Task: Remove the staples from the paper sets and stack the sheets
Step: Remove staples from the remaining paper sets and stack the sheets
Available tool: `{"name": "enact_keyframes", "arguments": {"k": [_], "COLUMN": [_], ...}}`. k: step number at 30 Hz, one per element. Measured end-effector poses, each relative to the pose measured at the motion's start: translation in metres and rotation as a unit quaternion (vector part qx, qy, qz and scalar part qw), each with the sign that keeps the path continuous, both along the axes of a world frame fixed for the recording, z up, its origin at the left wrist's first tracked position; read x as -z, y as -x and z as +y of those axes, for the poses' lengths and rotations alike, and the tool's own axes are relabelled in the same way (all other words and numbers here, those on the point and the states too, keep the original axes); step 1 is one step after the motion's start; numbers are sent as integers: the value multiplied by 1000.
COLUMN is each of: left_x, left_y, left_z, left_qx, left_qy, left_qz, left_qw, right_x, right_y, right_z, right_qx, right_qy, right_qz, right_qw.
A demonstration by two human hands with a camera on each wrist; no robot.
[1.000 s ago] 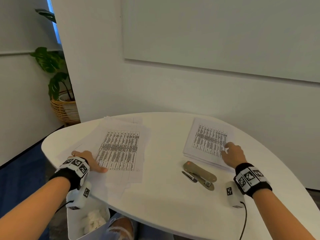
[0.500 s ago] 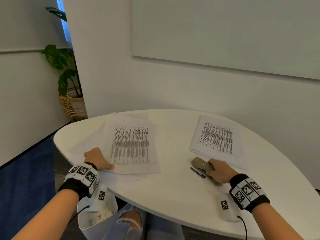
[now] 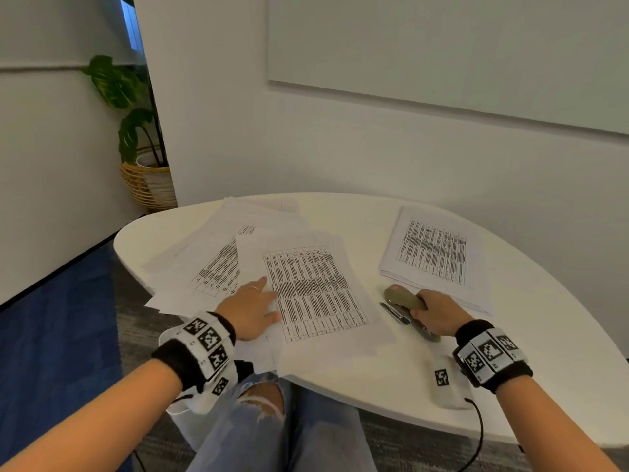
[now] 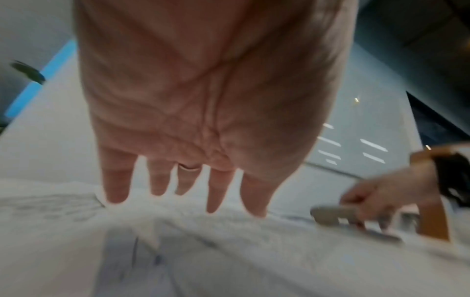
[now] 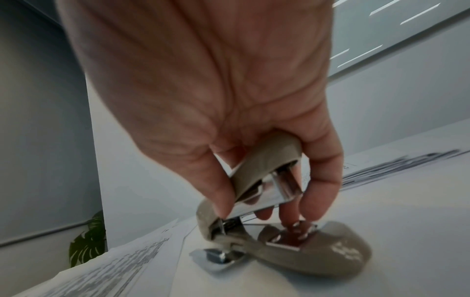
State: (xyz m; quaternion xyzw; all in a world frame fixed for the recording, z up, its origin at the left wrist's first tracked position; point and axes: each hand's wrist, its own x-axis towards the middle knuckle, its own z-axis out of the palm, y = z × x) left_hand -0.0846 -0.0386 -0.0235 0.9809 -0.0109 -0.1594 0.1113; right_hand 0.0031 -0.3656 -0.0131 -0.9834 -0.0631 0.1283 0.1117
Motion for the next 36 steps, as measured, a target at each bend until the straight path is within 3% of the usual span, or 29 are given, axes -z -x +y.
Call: {"name": "enact_keyframes", "arguments": {"k": [3, 7, 10, 13, 18, 25, 30, 36], "left_x": [14, 14, -2, -14, -10, 1, 0, 2], "left_y": [2, 27, 35, 13, -35, -41, -49, -61], "left_z": [-18, -52, -71, -70, -61, -72, -74, -72], "left_qx": [86, 189, 247, 217, 134, 188, 216, 222], "left_qy": [-47, -89, -69, -9, -52, -70, -72, -64], "left_qz": [53, 65, 70, 47, 40, 43, -8, 44], "left_qw": [994, 976, 964, 975, 989, 979, 974, 972], "right_x": [-1, -8, -13, -17, -17, -22, -16, 5], "right_y": [0, 0, 0, 1, -6, -28, -37, -39], "right_z": [2, 4, 6, 12, 33, 58, 73, 88], "right_qx": [13, 28, 9, -18, -40, -37, -47, -68], "right_qy": [-13, -49, -62, -47, -20, -7, 56, 58], "right_qz": [-27, -64, -51, -10, 17, -3, 32, 12], "right_qw": [999, 996, 997, 999, 999, 999, 997, 996]}}
